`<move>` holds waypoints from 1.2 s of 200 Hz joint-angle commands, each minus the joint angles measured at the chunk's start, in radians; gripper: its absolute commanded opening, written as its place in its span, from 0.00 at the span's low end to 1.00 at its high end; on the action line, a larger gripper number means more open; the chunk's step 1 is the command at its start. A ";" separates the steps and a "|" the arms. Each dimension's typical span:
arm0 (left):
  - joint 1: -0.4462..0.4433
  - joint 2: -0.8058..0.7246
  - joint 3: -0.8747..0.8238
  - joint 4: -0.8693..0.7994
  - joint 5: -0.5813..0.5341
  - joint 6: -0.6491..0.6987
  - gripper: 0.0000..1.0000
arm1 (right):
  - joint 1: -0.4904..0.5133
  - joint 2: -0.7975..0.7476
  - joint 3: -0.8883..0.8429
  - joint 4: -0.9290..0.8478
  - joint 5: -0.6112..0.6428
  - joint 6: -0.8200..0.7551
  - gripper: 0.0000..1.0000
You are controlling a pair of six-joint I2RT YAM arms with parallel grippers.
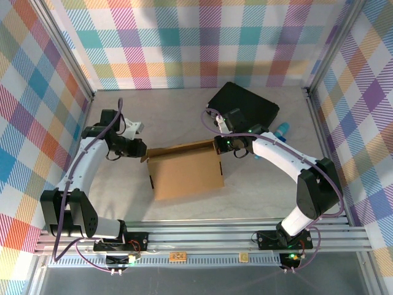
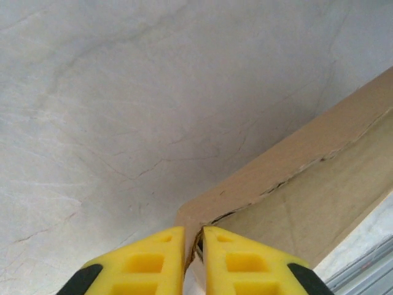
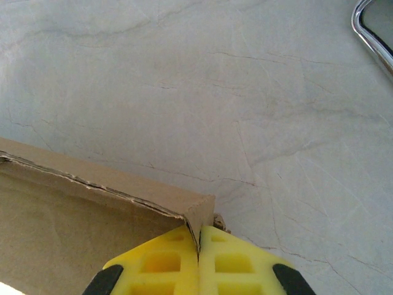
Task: Fold the paper box
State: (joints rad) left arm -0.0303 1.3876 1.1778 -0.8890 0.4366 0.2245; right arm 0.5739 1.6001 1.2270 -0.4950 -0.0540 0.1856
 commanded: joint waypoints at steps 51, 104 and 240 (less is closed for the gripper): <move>-0.050 0.028 0.063 -0.082 0.011 -0.039 0.18 | -0.006 -0.017 0.009 0.015 0.002 -0.003 0.00; -0.044 -0.040 0.008 -0.086 -0.109 0.017 0.43 | -0.008 -0.028 -0.005 0.021 -0.003 -0.019 0.00; -0.044 0.055 -0.003 -0.011 -0.046 -0.011 0.29 | -0.032 -0.043 -0.018 0.025 -0.025 -0.022 0.00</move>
State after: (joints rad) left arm -0.0799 1.4113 1.1656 -0.9157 0.3660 0.2153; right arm 0.5480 1.5848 1.2171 -0.4877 -0.0650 0.1741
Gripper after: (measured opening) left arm 0.329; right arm 0.065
